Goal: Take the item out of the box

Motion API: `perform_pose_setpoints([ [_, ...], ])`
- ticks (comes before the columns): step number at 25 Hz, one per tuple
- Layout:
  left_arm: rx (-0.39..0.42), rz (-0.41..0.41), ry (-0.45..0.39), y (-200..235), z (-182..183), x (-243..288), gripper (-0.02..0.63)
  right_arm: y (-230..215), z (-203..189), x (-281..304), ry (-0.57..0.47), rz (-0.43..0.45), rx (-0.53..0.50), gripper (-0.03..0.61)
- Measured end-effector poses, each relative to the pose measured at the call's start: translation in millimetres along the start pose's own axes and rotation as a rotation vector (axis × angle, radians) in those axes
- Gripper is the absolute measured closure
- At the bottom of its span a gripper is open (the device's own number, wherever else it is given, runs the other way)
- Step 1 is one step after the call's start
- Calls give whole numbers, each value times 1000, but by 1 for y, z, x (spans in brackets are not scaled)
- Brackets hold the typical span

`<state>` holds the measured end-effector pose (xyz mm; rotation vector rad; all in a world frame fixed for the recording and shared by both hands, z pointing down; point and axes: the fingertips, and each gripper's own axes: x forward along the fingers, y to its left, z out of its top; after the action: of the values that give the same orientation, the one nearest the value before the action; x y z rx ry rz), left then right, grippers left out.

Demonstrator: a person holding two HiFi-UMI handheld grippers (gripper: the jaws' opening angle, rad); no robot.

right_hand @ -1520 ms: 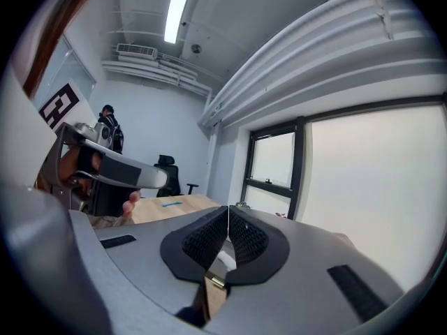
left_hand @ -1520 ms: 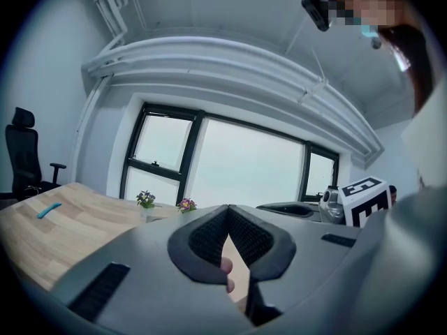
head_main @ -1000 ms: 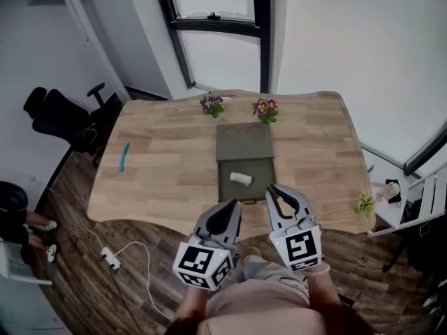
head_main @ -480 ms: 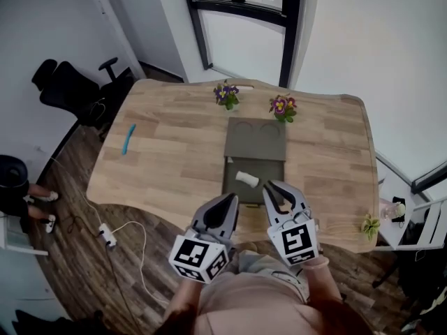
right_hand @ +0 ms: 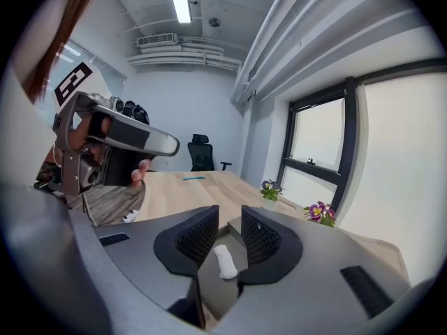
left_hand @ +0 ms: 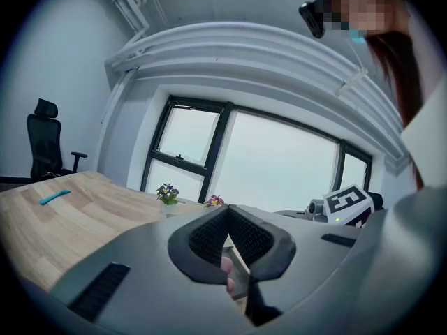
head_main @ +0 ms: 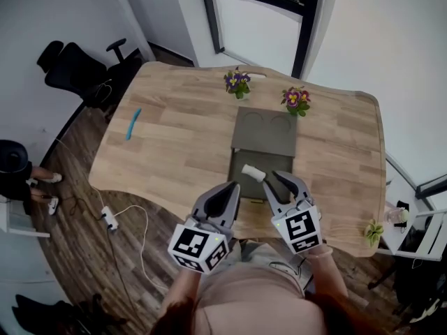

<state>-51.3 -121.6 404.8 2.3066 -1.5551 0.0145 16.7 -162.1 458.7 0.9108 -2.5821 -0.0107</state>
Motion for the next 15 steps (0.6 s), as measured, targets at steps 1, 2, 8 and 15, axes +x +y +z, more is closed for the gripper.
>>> perform_pose_setpoints([
  [1, 1, -3, 3, 1, 0, 0, 612, 0, -2, 2, 8, 3, 4, 498],
  [2, 2, -7, 6, 3, 1, 1, 612, 0, -5, 4, 16, 5, 9, 494],
  [8, 17, -30, 15, 17, 7, 9, 612, -1, -20, 17, 63, 2, 32, 480],
  [15, 21, -52, 37, 33, 5, 19, 612, -2, -41, 35, 123, 5, 50, 471],
])
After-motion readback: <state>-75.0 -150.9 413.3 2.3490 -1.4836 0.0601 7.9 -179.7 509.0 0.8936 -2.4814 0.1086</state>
